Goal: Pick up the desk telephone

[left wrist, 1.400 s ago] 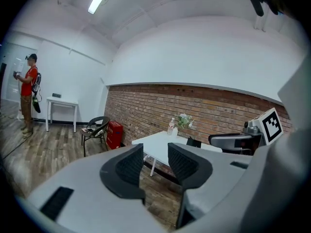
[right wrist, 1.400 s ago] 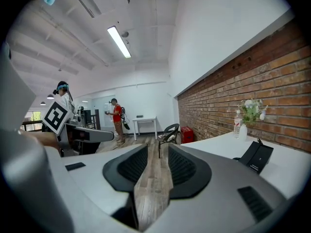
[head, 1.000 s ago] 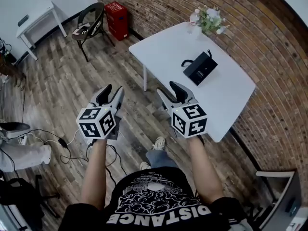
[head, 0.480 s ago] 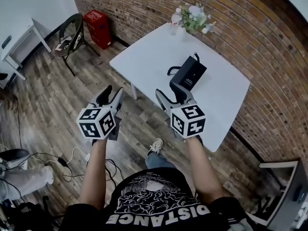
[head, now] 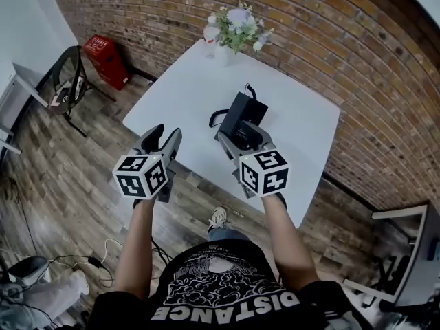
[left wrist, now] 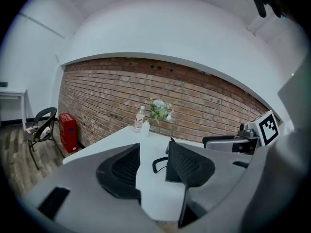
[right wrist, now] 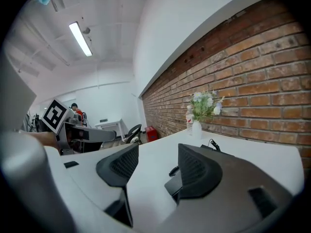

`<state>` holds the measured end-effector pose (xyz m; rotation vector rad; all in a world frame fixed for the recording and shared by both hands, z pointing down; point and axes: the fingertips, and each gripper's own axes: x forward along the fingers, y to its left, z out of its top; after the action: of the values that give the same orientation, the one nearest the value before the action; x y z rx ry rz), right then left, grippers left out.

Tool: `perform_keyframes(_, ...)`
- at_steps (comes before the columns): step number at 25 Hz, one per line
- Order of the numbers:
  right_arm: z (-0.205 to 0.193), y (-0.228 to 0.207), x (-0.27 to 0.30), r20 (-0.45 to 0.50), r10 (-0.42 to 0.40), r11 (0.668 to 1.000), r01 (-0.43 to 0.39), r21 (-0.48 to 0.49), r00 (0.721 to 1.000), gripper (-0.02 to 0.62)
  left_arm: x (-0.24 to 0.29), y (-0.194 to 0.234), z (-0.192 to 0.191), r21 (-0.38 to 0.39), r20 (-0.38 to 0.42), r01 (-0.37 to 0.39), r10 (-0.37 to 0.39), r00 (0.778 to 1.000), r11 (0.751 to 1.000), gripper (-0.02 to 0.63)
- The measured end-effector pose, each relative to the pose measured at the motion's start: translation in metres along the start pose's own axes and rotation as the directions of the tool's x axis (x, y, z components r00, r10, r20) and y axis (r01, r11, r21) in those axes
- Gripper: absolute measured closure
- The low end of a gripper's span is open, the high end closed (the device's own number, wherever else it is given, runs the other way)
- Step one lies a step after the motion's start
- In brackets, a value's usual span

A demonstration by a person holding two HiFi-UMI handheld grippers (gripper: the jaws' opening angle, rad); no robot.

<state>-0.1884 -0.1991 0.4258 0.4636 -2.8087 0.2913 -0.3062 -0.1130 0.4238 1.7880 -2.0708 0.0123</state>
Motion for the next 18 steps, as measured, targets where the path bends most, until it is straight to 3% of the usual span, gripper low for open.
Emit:
perform_keyframes(9, -0.014, -0.082, 0.006, -0.04, -0.108, 0.99, 0.111, 0.085, 0.993, 0.342, 0.1, -0.037, -0.004, 0.009, -0.109, 0.174, -0.172, 0.979, 0.985, 0.423)
perform_keyframes(18, -0.051, -0.125, 0.014, -0.113, -0.169, 0.959, 0.189, 0.21, 0.979, 0.327, 0.161, -0.061, -0.033, -0.059, -0.252, 0.325, -0.329, 0.91, 0.944, 0.39)
